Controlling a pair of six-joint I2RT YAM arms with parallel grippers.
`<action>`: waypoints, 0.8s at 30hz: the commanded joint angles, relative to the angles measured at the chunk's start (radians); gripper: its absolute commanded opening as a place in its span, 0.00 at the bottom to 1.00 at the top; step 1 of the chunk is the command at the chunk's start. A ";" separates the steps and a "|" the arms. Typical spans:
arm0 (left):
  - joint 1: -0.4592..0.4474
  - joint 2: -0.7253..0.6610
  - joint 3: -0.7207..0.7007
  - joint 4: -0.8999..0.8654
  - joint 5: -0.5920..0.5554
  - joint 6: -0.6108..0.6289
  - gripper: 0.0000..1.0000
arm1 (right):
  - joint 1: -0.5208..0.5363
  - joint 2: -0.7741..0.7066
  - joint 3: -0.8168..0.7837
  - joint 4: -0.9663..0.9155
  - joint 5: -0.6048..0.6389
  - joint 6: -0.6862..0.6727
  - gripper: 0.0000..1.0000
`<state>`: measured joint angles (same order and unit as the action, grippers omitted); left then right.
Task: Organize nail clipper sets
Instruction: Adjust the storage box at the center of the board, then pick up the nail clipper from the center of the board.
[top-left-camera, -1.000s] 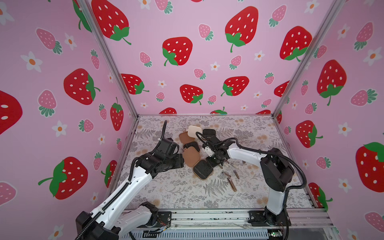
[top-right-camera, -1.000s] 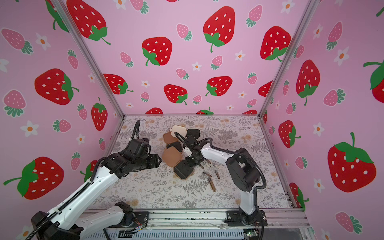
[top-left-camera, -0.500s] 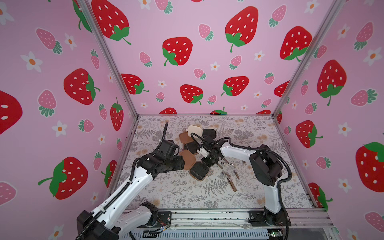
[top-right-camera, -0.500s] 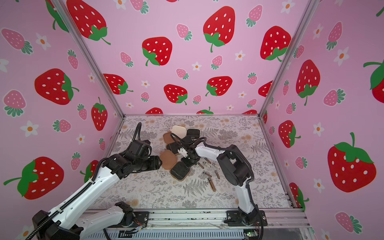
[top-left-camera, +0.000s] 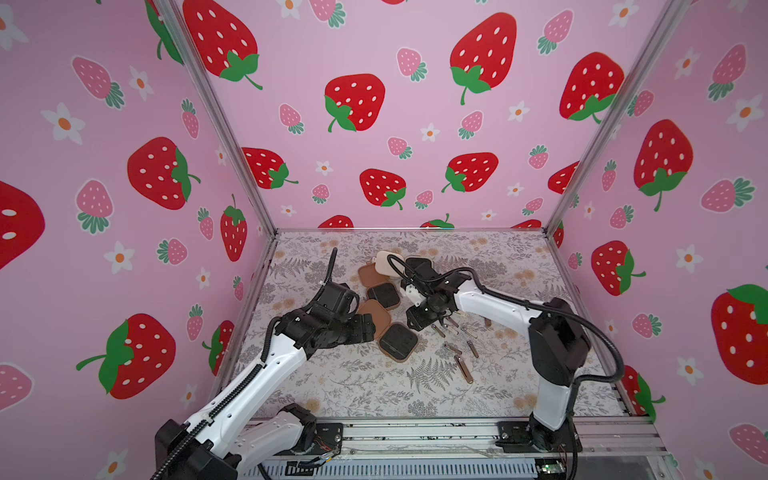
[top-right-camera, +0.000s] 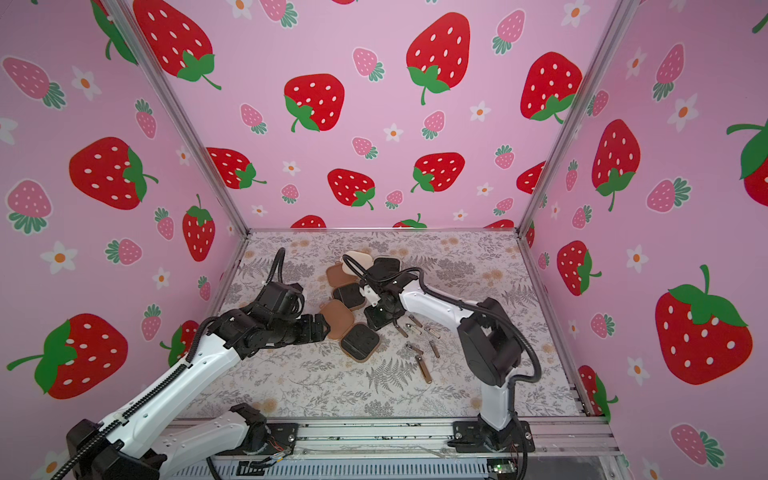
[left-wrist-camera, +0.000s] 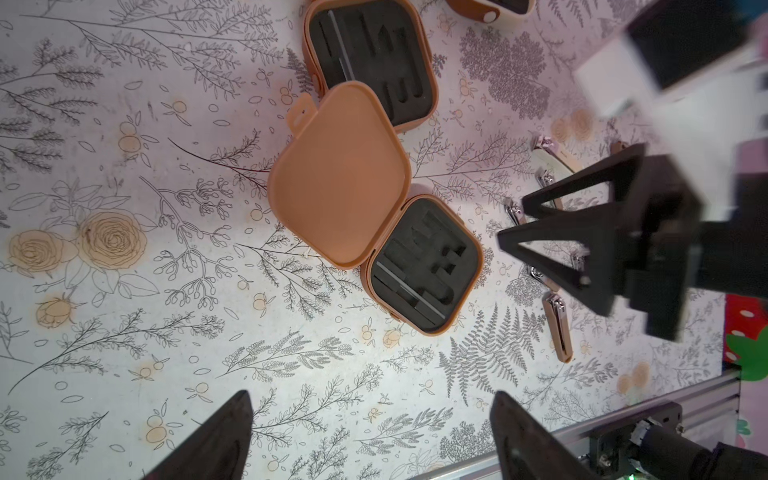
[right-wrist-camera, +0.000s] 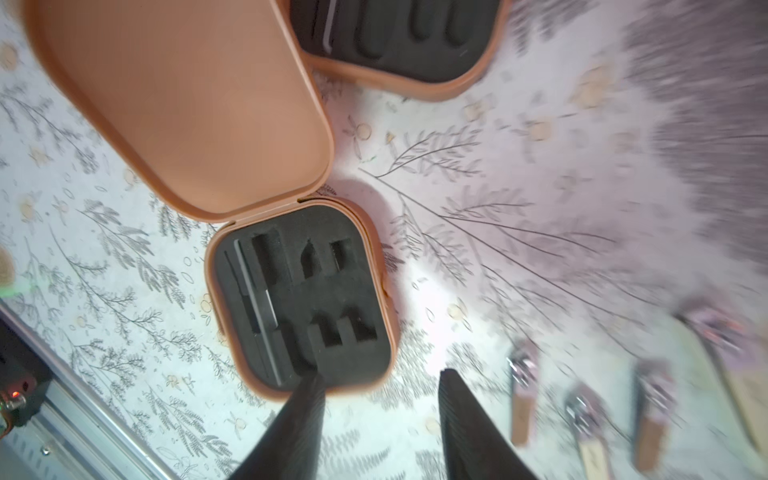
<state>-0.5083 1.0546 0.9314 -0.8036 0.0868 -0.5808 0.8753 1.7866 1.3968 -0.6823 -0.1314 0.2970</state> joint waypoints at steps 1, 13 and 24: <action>-0.007 -0.026 -0.047 0.027 0.032 -0.029 0.91 | 0.007 -0.131 -0.099 -0.100 0.150 0.105 0.48; -0.048 -0.038 -0.120 0.116 0.036 -0.107 0.87 | 0.007 -0.362 -0.492 -0.085 0.200 0.284 0.51; -0.088 -0.005 -0.102 0.115 0.000 -0.140 0.83 | 0.007 -0.295 -0.578 0.050 0.152 0.322 0.50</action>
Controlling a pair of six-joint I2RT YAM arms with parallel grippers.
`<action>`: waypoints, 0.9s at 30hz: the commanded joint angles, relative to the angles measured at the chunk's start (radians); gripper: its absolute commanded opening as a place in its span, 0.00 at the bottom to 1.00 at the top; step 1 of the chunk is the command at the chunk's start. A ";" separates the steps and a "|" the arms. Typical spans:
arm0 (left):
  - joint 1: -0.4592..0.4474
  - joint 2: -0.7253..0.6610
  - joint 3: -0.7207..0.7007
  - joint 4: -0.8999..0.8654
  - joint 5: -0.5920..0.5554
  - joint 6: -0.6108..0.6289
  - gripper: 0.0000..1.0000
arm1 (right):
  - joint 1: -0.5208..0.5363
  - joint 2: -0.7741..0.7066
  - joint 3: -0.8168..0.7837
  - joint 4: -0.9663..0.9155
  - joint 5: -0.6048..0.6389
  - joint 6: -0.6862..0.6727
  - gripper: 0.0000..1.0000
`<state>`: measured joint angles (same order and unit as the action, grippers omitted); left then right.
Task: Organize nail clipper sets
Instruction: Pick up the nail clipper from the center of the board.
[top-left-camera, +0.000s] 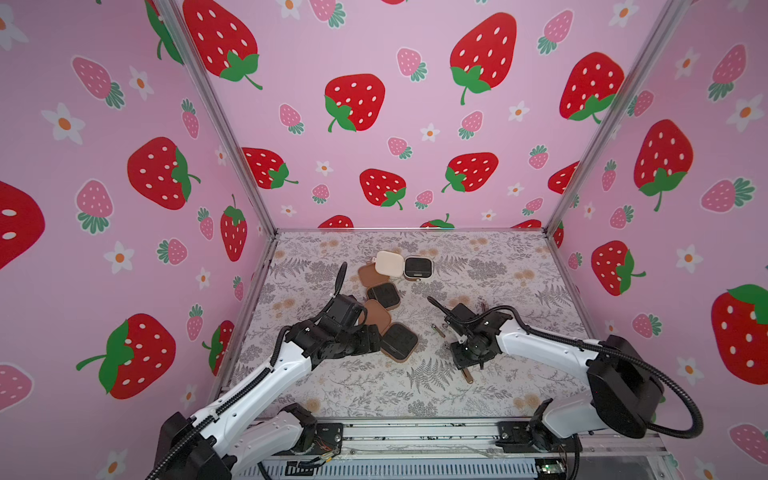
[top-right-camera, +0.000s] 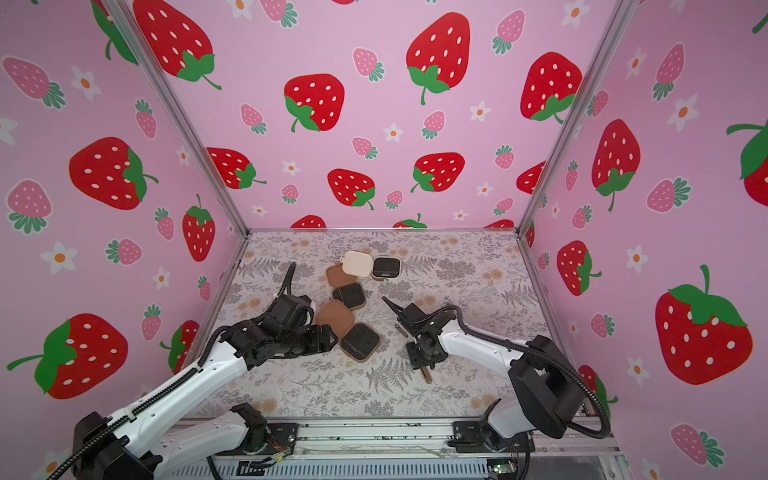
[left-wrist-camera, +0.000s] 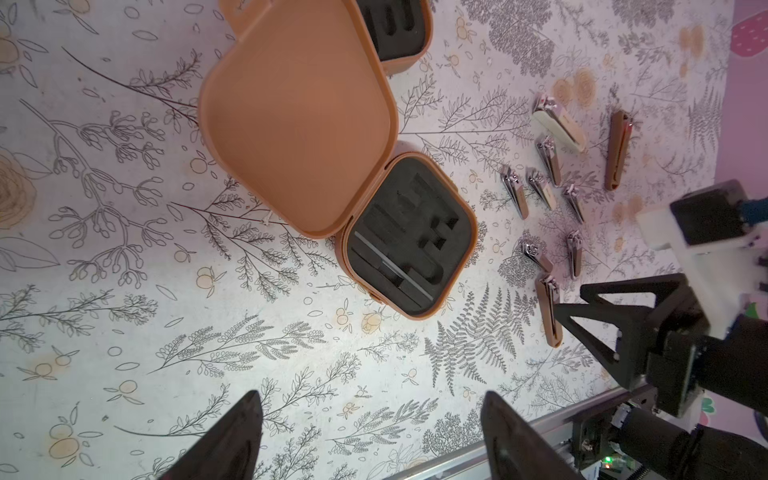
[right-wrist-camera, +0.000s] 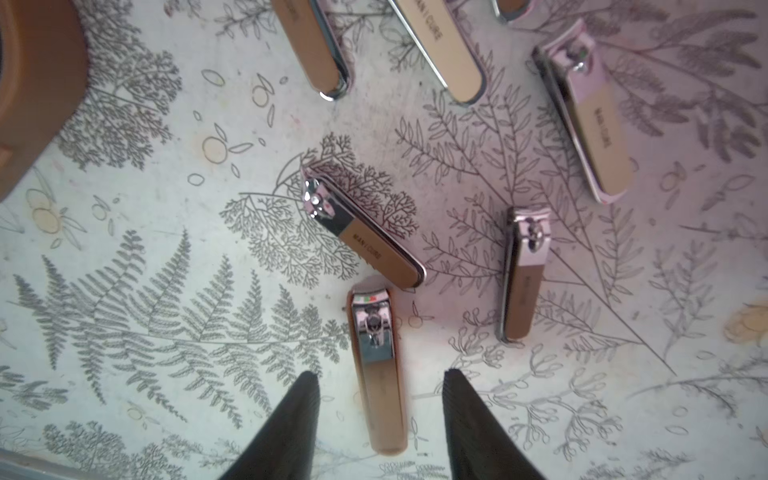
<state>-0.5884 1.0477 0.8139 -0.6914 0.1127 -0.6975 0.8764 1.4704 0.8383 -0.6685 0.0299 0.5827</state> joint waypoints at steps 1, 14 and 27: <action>-0.008 0.002 0.018 0.000 -0.028 -0.023 0.83 | 0.006 0.028 -0.025 0.042 -0.011 0.039 0.49; -0.011 0.014 0.026 -0.017 -0.033 -0.017 0.81 | 0.049 0.051 -0.057 0.023 0.025 0.096 0.42; -0.013 0.012 0.022 -0.025 -0.036 -0.020 0.75 | 0.099 0.100 -0.049 -0.001 0.062 0.136 0.32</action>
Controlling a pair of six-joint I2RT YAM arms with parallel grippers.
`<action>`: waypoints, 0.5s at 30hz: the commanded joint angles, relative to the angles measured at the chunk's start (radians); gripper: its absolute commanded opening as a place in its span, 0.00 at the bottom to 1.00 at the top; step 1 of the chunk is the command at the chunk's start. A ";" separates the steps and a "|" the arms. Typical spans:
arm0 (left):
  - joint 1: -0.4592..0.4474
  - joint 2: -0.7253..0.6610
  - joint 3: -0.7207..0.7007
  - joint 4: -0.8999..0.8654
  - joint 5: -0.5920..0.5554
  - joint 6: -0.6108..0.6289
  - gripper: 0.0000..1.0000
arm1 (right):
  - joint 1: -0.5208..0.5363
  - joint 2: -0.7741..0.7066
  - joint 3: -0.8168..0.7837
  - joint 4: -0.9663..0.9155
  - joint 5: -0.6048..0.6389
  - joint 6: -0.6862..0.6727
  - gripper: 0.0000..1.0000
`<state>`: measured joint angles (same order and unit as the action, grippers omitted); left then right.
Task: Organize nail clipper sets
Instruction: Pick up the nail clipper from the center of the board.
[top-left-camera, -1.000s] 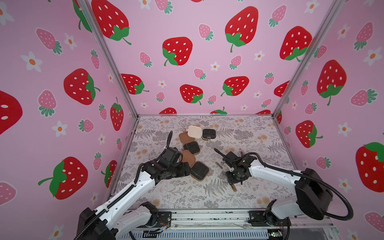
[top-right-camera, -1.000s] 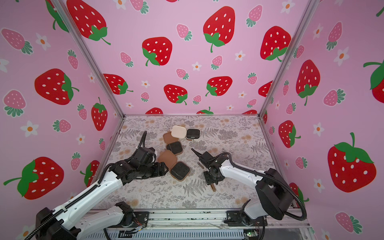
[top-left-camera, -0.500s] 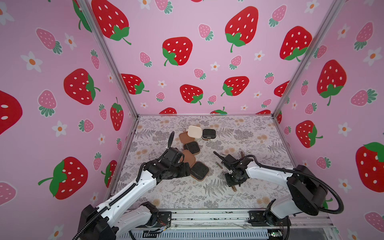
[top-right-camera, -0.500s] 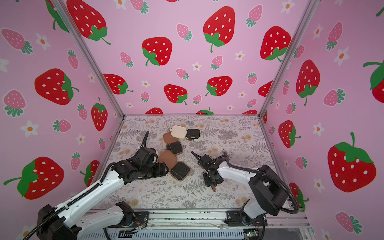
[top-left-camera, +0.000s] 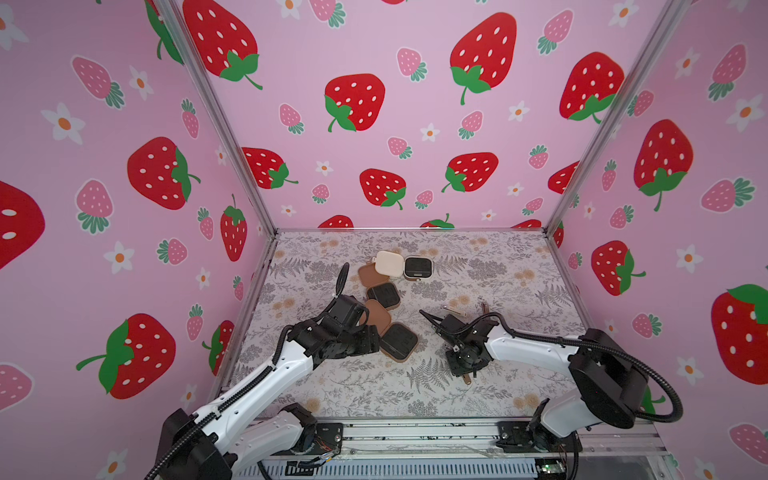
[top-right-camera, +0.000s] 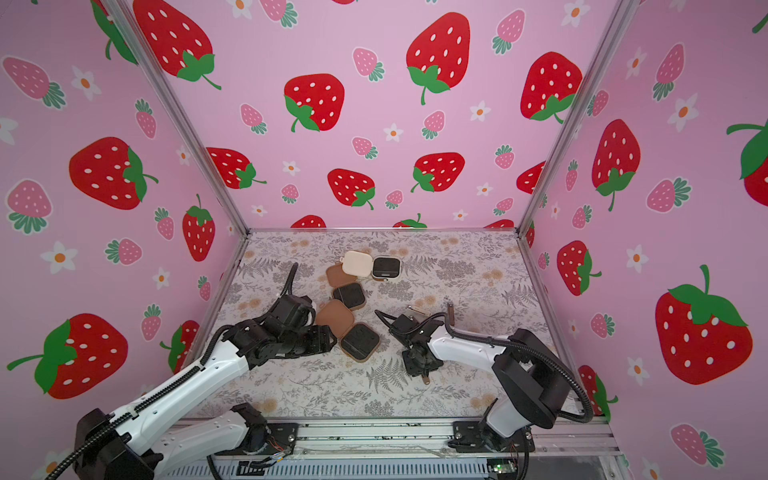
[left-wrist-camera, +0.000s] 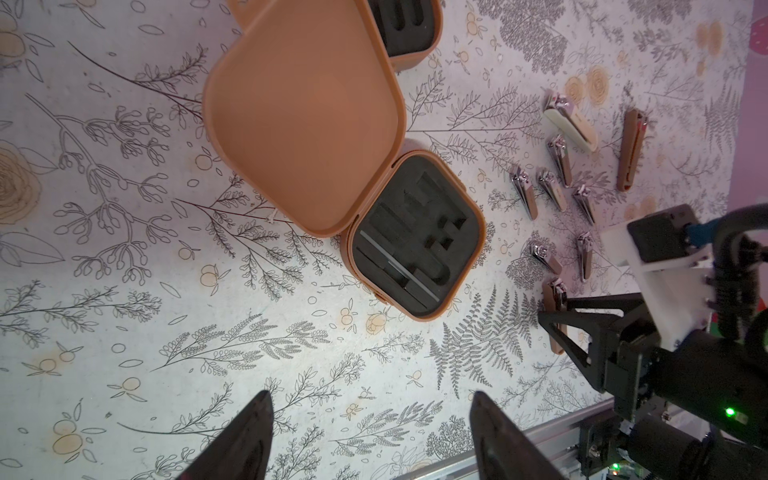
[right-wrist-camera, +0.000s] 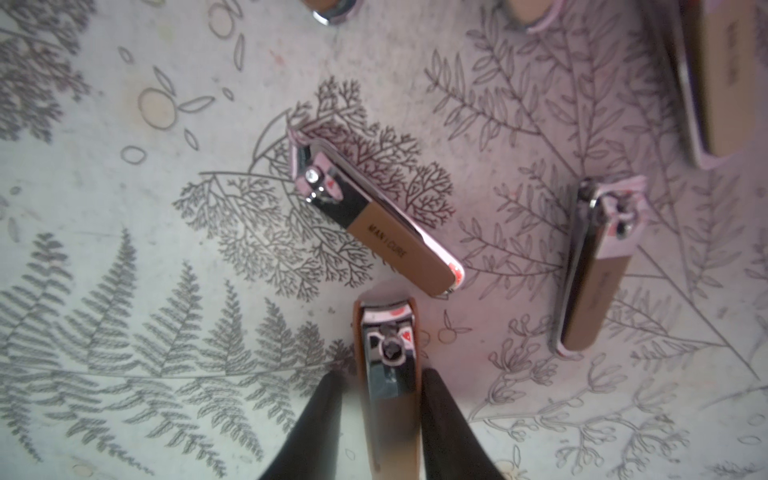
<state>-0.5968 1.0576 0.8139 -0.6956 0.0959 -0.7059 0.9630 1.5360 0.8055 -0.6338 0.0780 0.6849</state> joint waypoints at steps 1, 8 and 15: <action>-0.005 0.004 0.022 -0.022 -0.018 -0.011 0.75 | 0.013 0.032 -0.018 -0.037 0.013 0.034 0.32; -0.005 0.013 0.023 -0.019 -0.018 -0.012 0.72 | 0.013 0.003 -0.047 -0.030 0.009 0.048 0.23; -0.004 0.023 0.022 -0.015 -0.015 -0.015 0.68 | 0.013 -0.013 -0.031 -0.034 0.006 0.006 0.16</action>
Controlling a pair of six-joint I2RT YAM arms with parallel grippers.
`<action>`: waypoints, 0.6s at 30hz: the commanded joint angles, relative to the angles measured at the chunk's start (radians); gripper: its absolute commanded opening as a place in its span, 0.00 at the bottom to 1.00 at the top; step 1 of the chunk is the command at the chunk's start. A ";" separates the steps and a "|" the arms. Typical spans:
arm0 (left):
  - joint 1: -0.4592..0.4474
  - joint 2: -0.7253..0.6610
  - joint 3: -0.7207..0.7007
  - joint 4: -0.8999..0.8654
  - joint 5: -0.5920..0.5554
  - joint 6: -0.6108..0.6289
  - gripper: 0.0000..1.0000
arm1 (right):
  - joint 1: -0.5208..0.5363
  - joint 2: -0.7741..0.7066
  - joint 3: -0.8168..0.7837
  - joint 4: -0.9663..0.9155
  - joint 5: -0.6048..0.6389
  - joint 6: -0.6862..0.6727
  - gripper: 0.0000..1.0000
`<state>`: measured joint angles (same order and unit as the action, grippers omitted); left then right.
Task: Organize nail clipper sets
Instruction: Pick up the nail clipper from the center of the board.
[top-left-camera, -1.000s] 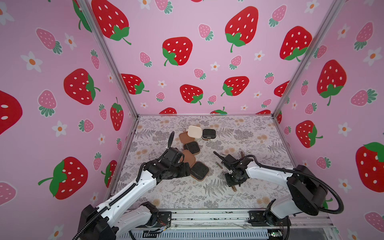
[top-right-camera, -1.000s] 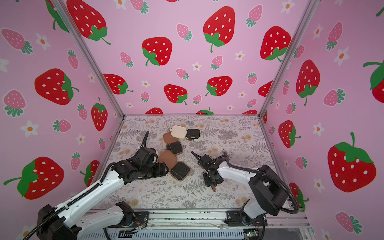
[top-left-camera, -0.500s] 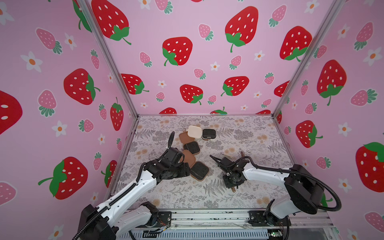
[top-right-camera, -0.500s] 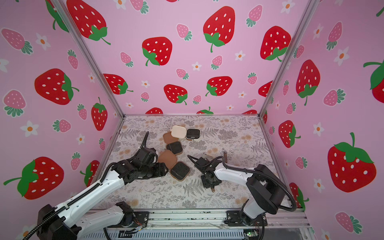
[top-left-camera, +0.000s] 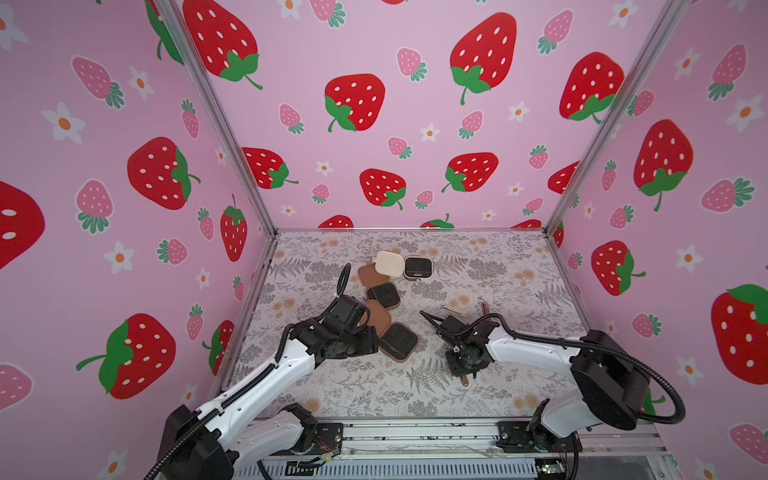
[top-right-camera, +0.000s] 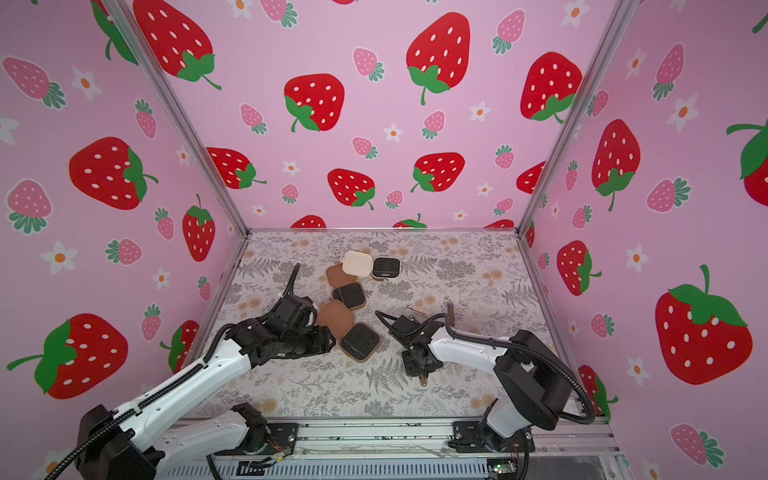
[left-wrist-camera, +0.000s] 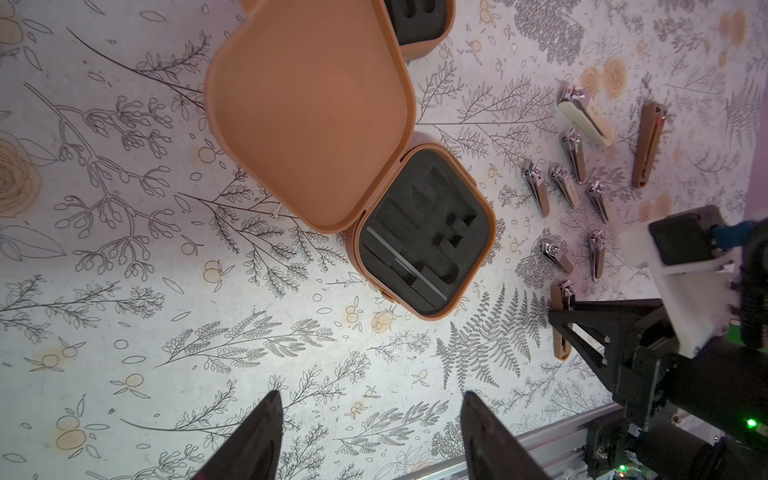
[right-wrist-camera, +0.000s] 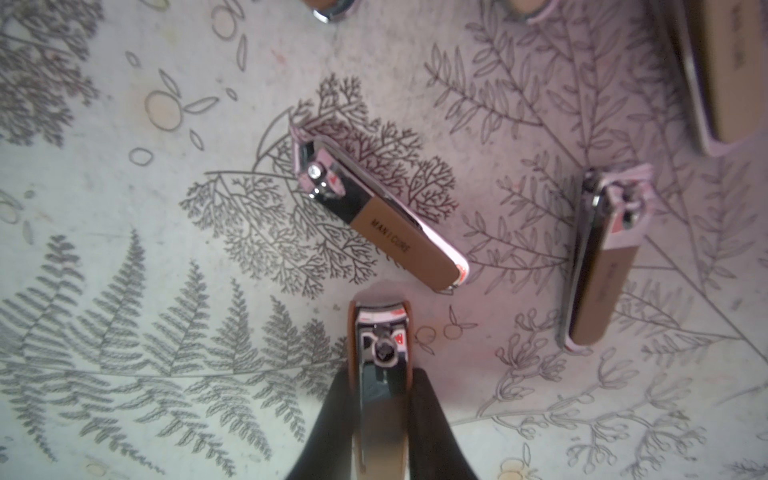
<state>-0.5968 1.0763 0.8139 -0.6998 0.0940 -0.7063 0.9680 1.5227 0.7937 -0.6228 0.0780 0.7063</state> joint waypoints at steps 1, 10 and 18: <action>-0.005 0.003 0.020 -0.009 -0.013 -0.015 0.68 | 0.008 -0.003 -0.007 -0.049 0.005 -0.038 0.16; -0.005 -0.037 -0.017 0.027 -0.018 -0.023 0.68 | 0.008 -0.047 0.169 -0.137 0.004 -0.373 0.15; -0.005 -0.075 -0.051 0.034 -0.039 -0.048 0.66 | 0.008 0.067 0.379 -0.152 -0.022 -0.584 0.15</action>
<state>-0.5968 1.0229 0.7753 -0.6697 0.0853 -0.7261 0.9684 1.5352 1.1191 -0.7425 0.0692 0.2459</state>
